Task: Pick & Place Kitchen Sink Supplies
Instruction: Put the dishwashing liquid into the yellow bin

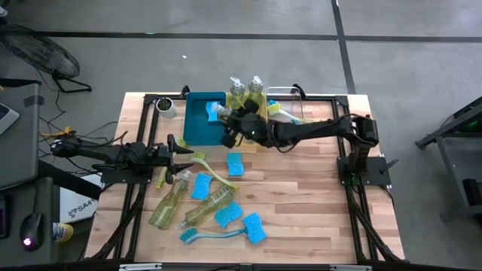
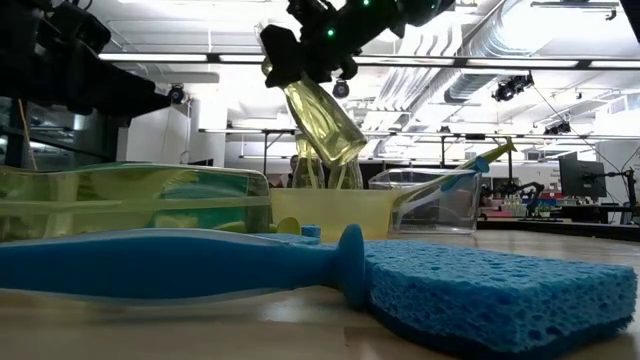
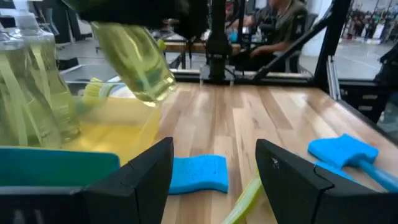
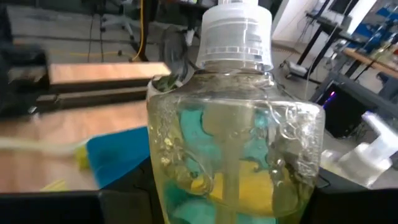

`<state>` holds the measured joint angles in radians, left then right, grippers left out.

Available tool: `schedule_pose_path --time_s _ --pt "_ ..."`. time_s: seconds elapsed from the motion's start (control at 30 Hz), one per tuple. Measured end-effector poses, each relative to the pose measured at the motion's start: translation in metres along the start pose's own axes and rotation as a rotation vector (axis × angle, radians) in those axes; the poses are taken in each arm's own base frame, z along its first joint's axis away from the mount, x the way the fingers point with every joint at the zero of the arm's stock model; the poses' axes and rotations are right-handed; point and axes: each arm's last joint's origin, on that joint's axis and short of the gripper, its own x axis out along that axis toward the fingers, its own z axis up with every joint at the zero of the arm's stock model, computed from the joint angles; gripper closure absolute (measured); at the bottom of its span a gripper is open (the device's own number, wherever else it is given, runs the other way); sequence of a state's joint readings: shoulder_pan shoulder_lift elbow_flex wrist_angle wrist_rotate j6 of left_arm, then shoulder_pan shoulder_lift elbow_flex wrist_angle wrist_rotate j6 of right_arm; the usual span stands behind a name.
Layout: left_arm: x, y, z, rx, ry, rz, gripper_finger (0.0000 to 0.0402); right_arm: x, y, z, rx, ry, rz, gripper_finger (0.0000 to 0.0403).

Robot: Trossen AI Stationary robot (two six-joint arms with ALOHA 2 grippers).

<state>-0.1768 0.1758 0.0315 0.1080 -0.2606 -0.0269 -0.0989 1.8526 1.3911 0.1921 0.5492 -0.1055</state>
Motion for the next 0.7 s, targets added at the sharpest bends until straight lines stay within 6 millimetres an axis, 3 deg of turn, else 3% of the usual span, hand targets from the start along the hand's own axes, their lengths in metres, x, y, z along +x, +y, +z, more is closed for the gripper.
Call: schedule_pose_path --time_s 0.2,0.47,0.7 --pt "0.0 0.001 0.001 0.024 -0.003 0.036 0.0179 0.013 -0.023 -0.002 0.019 -0.06 0.008 0.0212" --pt "0.0 0.001 0.001 0.022 -0.003 0.039 0.0179 0.005 -0.048 -0.063 0.102 -0.25 -0.035 0.0212" --pt "0.0 0.001 0.001 0.022 -0.002 0.05 0.0179 -0.014 -0.061 -0.084 0.155 -0.443 -0.087 0.0212"
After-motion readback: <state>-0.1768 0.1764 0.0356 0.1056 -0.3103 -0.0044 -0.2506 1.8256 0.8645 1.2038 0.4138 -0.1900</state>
